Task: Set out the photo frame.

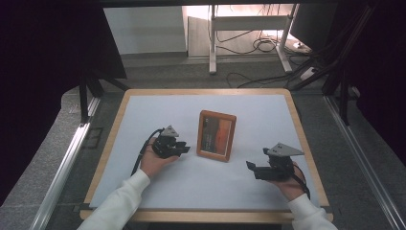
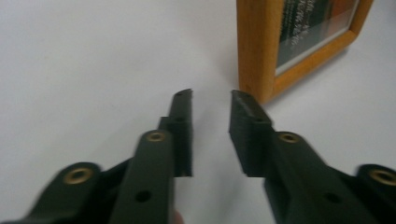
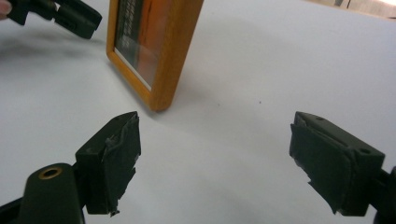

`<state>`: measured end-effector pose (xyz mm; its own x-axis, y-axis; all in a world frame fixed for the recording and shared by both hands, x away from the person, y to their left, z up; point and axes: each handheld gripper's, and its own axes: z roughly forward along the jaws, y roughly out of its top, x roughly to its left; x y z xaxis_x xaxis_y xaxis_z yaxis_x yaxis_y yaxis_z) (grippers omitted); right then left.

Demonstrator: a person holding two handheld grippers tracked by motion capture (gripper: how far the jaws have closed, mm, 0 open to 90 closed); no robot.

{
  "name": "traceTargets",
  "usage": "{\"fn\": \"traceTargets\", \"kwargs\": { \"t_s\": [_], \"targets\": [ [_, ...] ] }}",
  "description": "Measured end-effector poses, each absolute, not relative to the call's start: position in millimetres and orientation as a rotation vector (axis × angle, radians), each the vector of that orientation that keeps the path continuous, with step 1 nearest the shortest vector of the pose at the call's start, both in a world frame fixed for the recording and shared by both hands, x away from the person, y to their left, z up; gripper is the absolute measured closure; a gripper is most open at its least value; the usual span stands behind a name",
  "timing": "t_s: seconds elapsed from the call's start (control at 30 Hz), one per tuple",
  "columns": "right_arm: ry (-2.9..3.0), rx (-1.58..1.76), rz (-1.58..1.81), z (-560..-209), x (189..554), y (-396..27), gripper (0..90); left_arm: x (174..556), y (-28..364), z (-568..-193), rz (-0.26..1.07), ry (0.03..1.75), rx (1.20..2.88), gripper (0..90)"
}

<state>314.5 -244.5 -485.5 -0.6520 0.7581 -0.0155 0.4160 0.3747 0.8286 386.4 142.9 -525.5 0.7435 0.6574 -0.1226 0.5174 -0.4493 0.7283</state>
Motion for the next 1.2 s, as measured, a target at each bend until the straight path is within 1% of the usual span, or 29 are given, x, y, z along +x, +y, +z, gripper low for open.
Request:
{"fn": "traceTargets", "kwargs": {
  "t_s": [0.07, 0.13, 0.23, 0.4, 0.53, 1.2],
  "targets": [
    [2.250, 1.018, 1.169, -487.9, 313.6, -244.8, 16.9, 391.3, 138.8, -525.8, 0.223, 0.879, 2.154, 79.7],
    [2.256, 1.007, 1.151, -490.0, 312.6, -244.5, 16.9, 395.8, 134.6, -526.2, 0.218, 0.884, 2.149, 83.0],
    [2.268, 0.998, 1.127, -493.1, 310.8, -243.3, 16.9, 401.4, 128.4, -527.4, 0.216, 0.880, 2.158, 86.3],
    [2.274, 0.988, 1.100, -496.0, 309.3, -243.0, 16.9, 402.1, 118.1, -531.3, 0.204, 0.853, 2.184, 89.1],
    [2.269, 0.998, 1.095, -497.2, 309.8, -244.9, 16.9, 401.0, 115.6, -531.3, 0.176, 0.831, 2.188, 89.7],
    [2.262, 0.998, 1.081, -498.0, 310.2, -248.2, 16.9, 390.1, 109.5, -530.1, 0.172, 0.787, 2.227, 89.9]
  ]
}}
